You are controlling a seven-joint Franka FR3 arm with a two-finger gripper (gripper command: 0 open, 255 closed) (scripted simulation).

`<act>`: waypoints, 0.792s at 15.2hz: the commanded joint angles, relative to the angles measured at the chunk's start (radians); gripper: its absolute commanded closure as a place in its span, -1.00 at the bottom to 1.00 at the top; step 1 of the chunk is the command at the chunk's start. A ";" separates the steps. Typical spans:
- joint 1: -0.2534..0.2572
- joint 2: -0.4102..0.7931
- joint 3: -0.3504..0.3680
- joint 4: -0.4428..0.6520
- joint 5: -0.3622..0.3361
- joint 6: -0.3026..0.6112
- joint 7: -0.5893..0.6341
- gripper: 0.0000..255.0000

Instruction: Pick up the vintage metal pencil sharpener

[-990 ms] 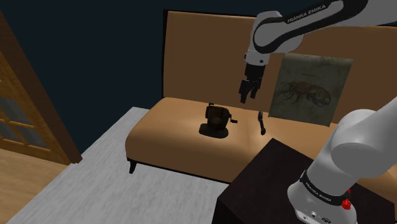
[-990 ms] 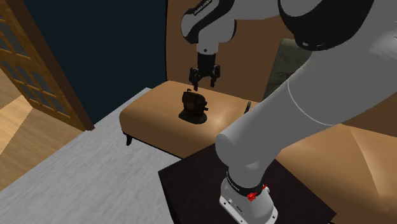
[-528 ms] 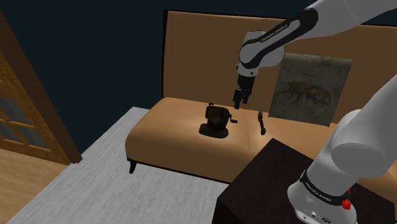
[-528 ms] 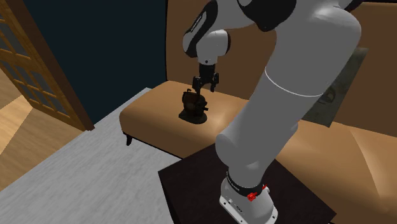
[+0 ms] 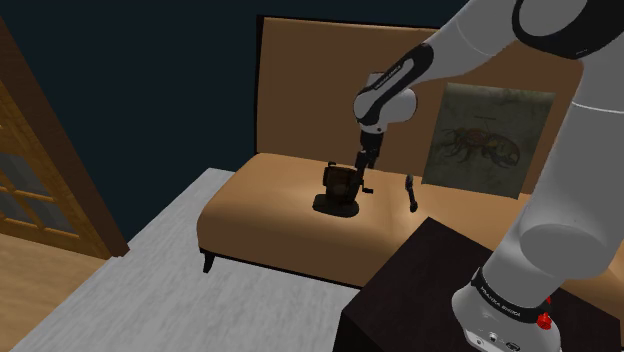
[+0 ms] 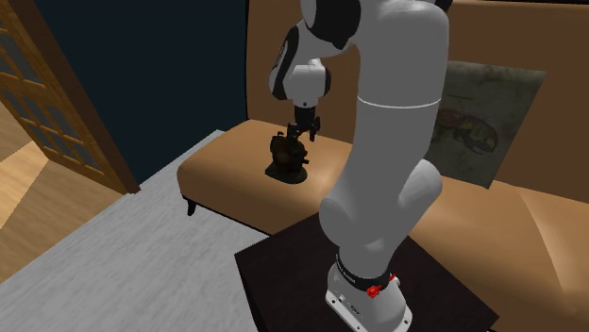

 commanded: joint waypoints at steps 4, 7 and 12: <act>-0.024 0.121 0.012 0.043 0.049 0.072 -0.069 -1.00; -0.030 0.156 0.021 0.042 0.068 0.106 -0.083 -1.00; -0.033 0.176 0.026 0.046 0.078 0.120 -0.090 1.00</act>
